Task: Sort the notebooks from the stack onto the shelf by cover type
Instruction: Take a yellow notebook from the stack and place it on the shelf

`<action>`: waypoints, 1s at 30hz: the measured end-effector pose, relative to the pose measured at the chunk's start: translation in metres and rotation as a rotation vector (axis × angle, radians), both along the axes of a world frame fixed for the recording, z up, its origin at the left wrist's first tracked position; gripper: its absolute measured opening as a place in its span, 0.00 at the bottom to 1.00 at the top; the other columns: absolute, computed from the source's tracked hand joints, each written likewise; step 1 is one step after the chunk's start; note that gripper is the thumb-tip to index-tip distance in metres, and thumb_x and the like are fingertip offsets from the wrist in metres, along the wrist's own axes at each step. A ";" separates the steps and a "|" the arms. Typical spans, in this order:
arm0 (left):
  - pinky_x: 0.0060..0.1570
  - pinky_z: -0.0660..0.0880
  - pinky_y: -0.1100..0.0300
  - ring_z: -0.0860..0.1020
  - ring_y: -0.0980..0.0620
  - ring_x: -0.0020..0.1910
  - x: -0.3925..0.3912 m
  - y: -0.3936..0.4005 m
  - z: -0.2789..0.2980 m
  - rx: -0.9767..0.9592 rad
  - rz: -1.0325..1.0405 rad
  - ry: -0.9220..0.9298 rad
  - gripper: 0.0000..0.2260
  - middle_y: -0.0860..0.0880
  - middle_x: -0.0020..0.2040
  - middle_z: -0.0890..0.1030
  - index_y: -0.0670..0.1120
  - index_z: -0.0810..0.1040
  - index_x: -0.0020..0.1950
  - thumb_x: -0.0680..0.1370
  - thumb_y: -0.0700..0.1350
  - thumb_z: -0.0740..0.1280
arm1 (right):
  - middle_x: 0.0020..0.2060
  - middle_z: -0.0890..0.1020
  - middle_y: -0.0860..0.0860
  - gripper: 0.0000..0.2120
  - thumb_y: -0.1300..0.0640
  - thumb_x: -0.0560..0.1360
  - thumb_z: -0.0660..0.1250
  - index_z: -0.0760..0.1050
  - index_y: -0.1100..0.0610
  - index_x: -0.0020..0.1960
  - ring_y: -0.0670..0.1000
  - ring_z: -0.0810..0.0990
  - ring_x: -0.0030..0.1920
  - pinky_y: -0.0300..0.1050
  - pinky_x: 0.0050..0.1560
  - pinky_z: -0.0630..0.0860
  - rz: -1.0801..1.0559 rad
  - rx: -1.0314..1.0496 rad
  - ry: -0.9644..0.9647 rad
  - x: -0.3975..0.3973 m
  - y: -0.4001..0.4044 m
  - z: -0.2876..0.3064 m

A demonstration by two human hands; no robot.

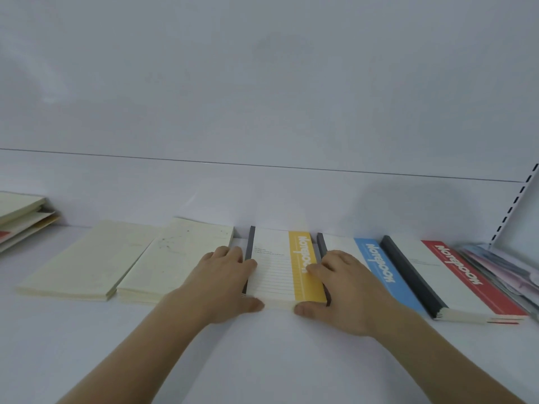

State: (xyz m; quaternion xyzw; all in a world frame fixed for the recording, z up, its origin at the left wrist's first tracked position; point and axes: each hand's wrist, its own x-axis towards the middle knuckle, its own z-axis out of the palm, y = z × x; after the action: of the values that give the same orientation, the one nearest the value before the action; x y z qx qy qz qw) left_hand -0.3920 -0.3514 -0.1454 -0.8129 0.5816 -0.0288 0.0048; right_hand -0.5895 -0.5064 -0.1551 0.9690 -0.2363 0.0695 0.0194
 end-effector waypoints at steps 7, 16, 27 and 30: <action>0.71 0.65 0.54 0.67 0.50 0.72 -0.011 0.026 0.001 -0.325 0.087 -0.001 0.29 0.53 0.70 0.71 0.52 0.68 0.74 0.79 0.67 0.57 | 0.74 0.63 0.48 0.43 0.26 0.71 0.38 0.61 0.49 0.76 0.51 0.53 0.77 0.46 0.76 0.54 0.019 -0.050 -0.138 0.013 0.023 0.003; 0.66 0.72 0.49 0.75 0.47 0.67 0.022 0.114 0.004 -0.443 0.258 -0.073 0.29 0.49 0.66 0.78 0.49 0.76 0.68 0.79 0.65 0.52 | 0.76 0.61 0.51 0.40 0.28 0.75 0.39 0.57 0.51 0.78 0.53 0.50 0.78 0.47 0.77 0.49 0.163 -0.026 -0.164 0.073 0.108 0.011; 0.60 0.76 0.48 0.78 0.45 0.61 0.128 0.291 0.015 -0.474 0.406 -0.106 0.27 0.49 0.61 0.81 0.48 0.79 0.64 0.78 0.63 0.54 | 0.75 0.64 0.49 0.41 0.27 0.74 0.38 0.59 0.51 0.77 0.52 0.55 0.77 0.49 0.77 0.56 0.217 0.035 -0.231 0.202 0.268 0.024; 0.63 0.74 0.49 0.77 0.46 0.64 0.161 0.330 0.014 -0.483 0.439 -0.087 0.24 0.49 0.64 0.80 0.48 0.78 0.67 0.80 0.62 0.58 | 0.75 0.62 0.47 0.40 0.28 0.75 0.39 0.57 0.50 0.77 0.50 0.53 0.77 0.47 0.77 0.54 0.234 0.100 -0.236 0.238 0.309 0.019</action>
State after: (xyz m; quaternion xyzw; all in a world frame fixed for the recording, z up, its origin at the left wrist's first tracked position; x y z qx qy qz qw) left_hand -0.2309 -0.0215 -0.1314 -0.8945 0.3683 -0.1987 -0.1572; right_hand -0.3512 -0.1970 -0.1359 0.9747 -0.1259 0.1728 -0.0649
